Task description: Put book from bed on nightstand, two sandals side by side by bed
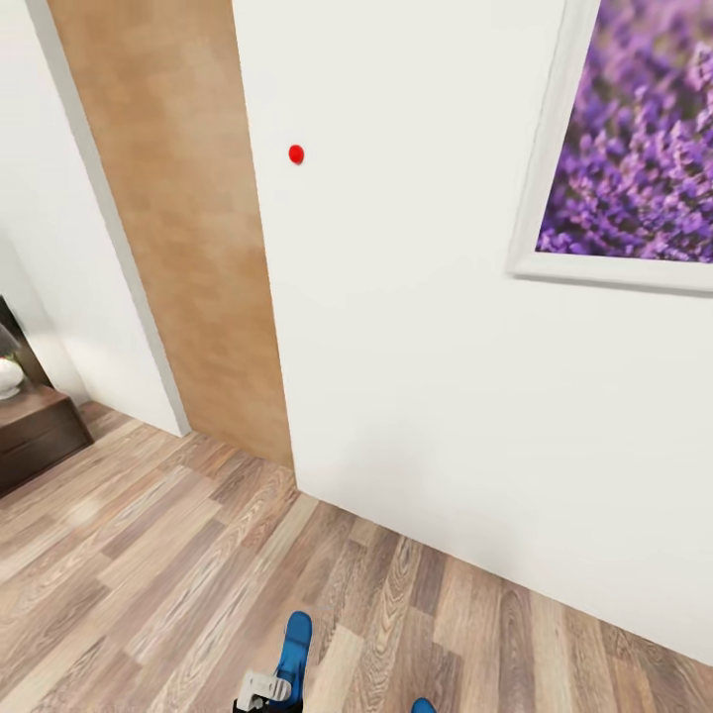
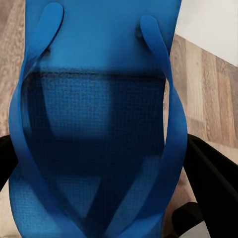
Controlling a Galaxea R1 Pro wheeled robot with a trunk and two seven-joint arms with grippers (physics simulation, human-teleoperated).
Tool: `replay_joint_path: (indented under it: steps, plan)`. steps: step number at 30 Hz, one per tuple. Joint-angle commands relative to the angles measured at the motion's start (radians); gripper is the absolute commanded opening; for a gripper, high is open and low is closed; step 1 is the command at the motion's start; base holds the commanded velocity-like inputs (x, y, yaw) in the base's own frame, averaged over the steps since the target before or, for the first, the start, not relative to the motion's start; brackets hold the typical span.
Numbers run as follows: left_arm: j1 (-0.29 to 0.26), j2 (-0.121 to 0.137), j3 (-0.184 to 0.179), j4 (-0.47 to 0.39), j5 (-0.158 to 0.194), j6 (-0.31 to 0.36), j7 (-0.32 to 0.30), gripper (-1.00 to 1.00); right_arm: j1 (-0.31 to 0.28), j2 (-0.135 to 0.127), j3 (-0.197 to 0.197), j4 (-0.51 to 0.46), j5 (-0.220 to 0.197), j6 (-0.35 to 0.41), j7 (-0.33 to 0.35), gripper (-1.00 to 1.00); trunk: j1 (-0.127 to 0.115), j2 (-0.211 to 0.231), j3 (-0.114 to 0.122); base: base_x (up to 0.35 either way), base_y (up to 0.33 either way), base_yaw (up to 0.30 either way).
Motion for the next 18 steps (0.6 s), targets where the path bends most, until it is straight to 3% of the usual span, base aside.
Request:
replay_joint_path:
  steps: [1,18]
  plan:
    - [-0.001,0.001,-0.008,0.002,0.009,-0.005,0.000,-1.00,0.000,0.000,-0.002,0.000,-0.010,0.010,0.005,1.00,0.000,0.000,-0.001,0.010,0.000,0.288]
    - [-0.001,0.001,-0.008,0.002,0.009,-0.005,0.000,-1.00,0.000,-0.001,-0.002,0.000,-0.010,0.010,0.006,1.00,0.000,0.000,-0.001,0.001,0.000,0.288]
